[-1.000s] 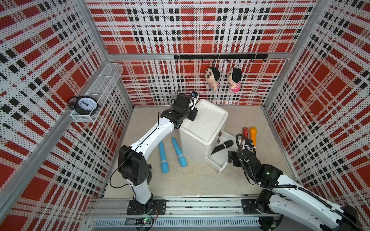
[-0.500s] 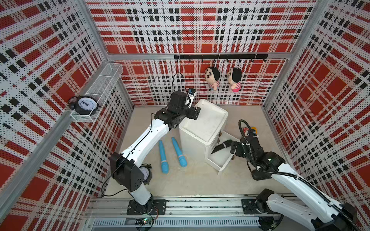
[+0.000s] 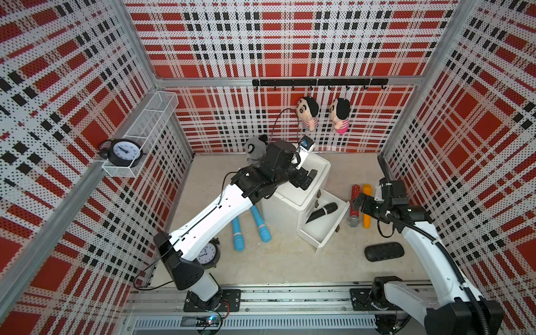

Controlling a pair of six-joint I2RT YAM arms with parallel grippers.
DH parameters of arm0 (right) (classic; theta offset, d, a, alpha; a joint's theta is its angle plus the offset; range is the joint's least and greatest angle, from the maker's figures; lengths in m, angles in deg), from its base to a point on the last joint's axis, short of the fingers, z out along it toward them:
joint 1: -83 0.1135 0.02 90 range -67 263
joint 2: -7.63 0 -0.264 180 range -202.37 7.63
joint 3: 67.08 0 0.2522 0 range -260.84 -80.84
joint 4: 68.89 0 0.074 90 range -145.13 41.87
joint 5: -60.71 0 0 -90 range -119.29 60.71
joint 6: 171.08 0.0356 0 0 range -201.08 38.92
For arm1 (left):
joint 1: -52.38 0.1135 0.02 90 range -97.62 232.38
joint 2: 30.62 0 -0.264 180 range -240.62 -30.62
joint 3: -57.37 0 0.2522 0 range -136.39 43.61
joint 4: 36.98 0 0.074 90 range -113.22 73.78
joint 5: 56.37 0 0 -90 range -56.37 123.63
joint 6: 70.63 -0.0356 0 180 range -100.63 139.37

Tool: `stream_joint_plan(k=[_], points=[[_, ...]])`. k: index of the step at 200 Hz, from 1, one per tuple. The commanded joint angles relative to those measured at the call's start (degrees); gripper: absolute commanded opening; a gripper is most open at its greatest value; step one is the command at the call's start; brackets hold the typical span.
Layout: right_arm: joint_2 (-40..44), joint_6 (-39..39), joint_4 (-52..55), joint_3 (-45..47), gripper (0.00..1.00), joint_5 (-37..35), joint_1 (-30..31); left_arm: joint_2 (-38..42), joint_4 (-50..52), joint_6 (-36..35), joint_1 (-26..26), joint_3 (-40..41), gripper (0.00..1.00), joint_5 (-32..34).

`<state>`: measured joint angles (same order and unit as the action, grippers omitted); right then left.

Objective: Take the microphone out of the drawer
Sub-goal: Pick up the microphone from the drawer.

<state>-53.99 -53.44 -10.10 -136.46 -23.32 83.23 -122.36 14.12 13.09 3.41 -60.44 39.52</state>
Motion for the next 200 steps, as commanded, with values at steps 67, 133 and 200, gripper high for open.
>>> stream_joint_plan(k=[67,133,200], points=[[-5.1,-7.0,3.8,-3.5,1.00,6.9,-8.6,-11.2,4.2,-0.9,-11.7,-6.7,0.99,-1.6],[-2.4,-7.6,2.9,-2.3,1.00,8.9,-14.8,-20.2,10.3,-2.7,-11.9,-9.9,0.93,-4.4],[-0.7,-7.2,2.9,-1.9,1.00,7.8,-15.5,-29.0,10.5,-1.6,-12.7,-13.3,0.80,-0.6]])
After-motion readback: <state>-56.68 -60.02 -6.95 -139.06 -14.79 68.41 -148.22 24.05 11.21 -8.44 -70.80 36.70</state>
